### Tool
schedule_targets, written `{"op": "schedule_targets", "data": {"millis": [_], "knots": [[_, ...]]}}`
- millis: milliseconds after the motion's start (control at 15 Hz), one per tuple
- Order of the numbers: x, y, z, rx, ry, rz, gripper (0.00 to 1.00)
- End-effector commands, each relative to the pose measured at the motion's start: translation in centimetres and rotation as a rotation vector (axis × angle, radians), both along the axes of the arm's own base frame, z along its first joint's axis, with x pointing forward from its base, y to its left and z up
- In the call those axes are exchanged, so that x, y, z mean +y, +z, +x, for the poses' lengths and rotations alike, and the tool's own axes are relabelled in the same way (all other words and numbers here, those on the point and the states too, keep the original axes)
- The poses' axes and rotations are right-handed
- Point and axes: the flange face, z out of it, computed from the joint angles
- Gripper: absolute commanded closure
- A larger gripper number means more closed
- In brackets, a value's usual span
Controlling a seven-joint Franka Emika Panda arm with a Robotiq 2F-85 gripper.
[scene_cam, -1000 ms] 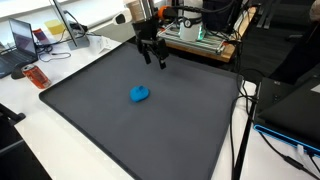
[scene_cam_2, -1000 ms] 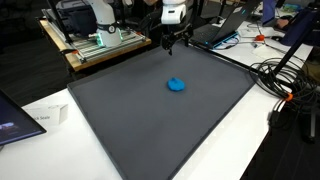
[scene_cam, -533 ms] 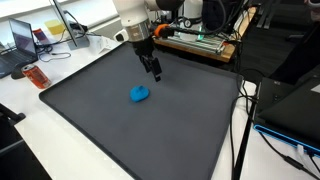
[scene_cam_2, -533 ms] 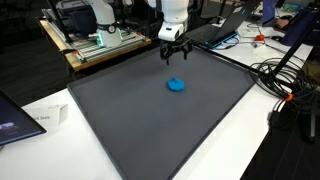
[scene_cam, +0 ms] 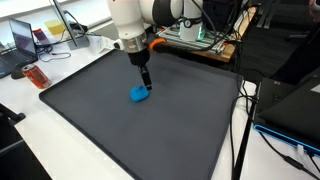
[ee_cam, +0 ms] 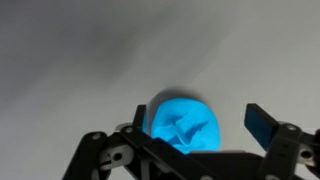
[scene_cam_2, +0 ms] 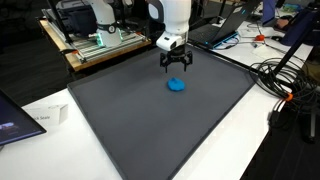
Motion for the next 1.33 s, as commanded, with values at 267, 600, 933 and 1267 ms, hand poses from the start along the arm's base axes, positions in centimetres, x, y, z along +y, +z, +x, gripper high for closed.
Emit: {"op": "schedule_targets", "data": {"millis": [267, 600, 933, 1267], "knots": [[1.4, -1.9, 2.1, 0.015, -0.116, -0.137, 0.0], [1.6, -3.2, 2.8, 0.025, -0.178, -0.196, 0.0], [1.4, -4.3, 3.4, 0.017, -0.213, -0.194, 0.0], [1.3, -5.2, 3.6, 0.029, -0.213, -0.2, 0.32]]}}
